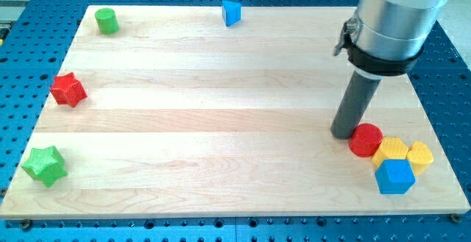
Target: Place the arm to the top center of the board
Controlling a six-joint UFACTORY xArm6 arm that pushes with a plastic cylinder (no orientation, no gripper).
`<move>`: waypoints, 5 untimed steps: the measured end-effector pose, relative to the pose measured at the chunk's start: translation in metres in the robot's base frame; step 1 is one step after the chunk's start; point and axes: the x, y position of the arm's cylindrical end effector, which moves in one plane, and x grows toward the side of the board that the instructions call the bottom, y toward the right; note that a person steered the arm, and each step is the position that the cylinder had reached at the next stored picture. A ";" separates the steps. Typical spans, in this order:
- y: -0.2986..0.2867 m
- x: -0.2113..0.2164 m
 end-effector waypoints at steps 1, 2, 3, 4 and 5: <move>0.007 -0.005; 0.007 -0.037; -0.049 -0.109; -0.141 -0.179; -0.289 -0.200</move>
